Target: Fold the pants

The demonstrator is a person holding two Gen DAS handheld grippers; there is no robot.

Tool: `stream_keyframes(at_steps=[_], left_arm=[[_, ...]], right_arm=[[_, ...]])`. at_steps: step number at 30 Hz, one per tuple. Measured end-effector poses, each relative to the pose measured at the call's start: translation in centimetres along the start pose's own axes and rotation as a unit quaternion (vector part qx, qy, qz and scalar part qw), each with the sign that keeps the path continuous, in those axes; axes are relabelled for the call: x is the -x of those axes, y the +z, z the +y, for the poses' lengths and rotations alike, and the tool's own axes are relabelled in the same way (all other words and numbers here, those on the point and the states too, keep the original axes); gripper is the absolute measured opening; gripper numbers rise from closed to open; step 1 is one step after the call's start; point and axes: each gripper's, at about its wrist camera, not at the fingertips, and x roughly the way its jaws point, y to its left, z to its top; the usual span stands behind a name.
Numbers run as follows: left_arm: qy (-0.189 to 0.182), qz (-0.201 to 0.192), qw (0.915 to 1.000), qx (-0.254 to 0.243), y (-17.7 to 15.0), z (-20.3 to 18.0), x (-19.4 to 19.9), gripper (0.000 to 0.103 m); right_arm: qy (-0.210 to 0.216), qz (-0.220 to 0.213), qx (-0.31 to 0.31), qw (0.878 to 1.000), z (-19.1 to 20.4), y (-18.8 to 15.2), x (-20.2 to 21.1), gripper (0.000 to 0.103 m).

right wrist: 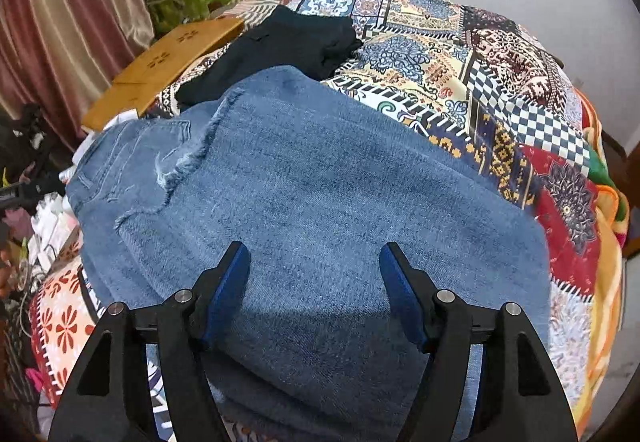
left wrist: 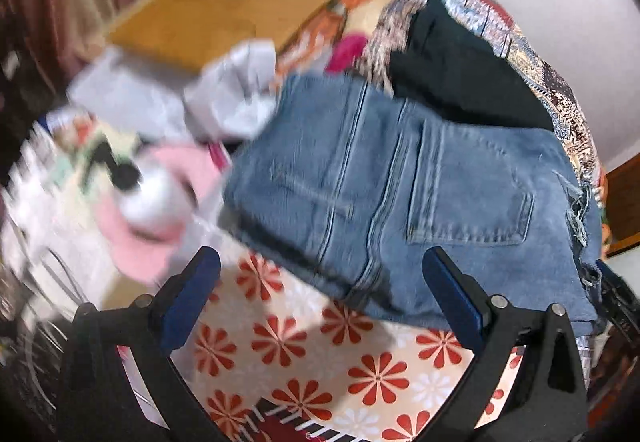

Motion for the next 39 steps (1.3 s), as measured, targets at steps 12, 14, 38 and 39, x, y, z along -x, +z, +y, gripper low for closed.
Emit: stream_keyframes(at_steps=[12, 14, 38, 39], left_arm=[[-0.13, 0.081, 0.9854, 0.074, -1.0, 0.9, -5.5, 0.102], [-0.14, 0.078, 0.9839, 0.079, -0.5, 1.1, -5.9, 0.102], [-0.026, -0.093, 0.9947, -0.037, 3.5, -4.5, 1.9, 0.019], [-0.023, -0.106, 0.9927, -0.052, 3.6, -5.4, 3.0, 0.019]], right_arm=[[0.0, 0.001, -0.001, 1.0, 0.2, 0.0, -0.2, 0.067], [0.002, 0.001, -0.001, 1.0, 0.1, 0.0, -0.2, 0.067], [0.007, -0.037, -0.03, 0.999, -1.3, -0.4, 1.7, 0.069], [0.006, -0.043, -0.035, 0.998, -1.4, -0.6, 2.1, 0.069]])
